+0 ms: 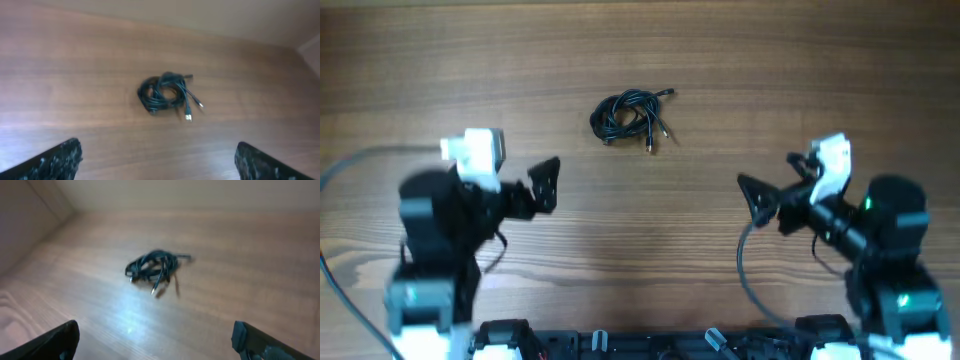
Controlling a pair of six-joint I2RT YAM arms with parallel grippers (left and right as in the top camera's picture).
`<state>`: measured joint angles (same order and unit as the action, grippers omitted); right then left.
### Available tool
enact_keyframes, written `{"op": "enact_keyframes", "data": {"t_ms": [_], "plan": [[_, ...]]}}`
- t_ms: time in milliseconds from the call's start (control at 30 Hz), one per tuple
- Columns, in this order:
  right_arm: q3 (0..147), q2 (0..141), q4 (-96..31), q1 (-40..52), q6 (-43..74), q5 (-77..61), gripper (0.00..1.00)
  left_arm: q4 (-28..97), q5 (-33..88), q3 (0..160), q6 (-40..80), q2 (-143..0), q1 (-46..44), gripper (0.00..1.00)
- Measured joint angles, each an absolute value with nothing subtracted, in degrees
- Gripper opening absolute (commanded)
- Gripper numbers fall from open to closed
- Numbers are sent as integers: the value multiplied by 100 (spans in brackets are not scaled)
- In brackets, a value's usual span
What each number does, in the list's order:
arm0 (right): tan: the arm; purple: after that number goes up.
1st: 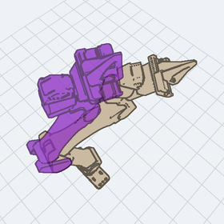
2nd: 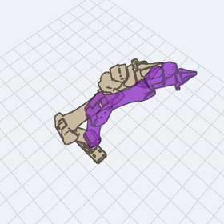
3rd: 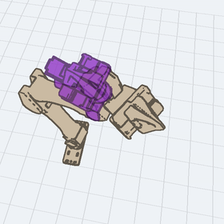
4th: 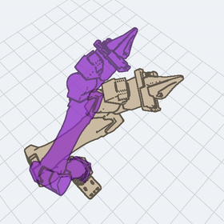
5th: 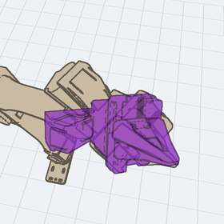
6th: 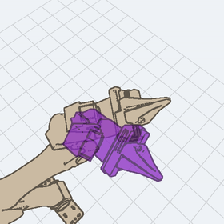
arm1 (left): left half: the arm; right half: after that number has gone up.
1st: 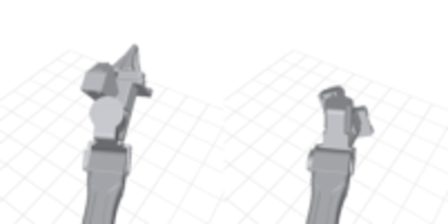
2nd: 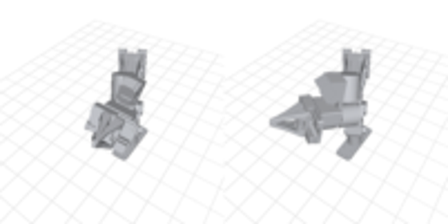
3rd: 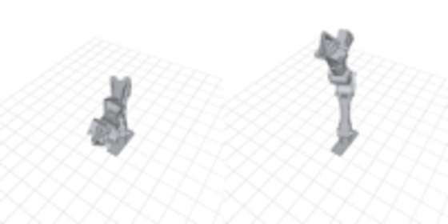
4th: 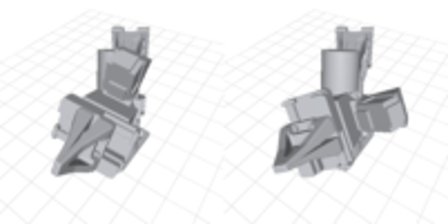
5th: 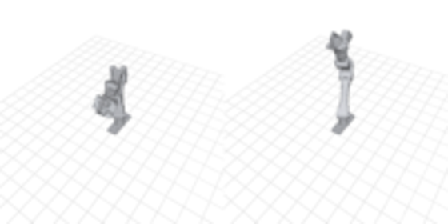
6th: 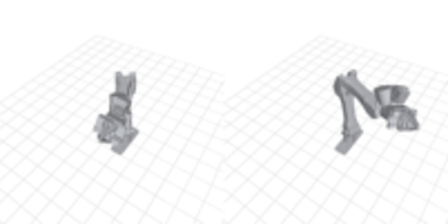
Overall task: Untangle cables
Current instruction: 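Reach the left gripper down to the black cable bundle and grasp it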
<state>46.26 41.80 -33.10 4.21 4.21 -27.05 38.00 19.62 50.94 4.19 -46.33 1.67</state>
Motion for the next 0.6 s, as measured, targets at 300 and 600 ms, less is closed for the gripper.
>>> {"op": "enact_keyframes", "data": {"t_ms": [300,600], "plan": [[6799,6136,-5356,421,357,-2746,100,6176,2161,8254,412,-7572,43,100],[7312,7185,-5360,421,790,-2744,100,5854,2390,8737,506,-8646,-274,100]]}}
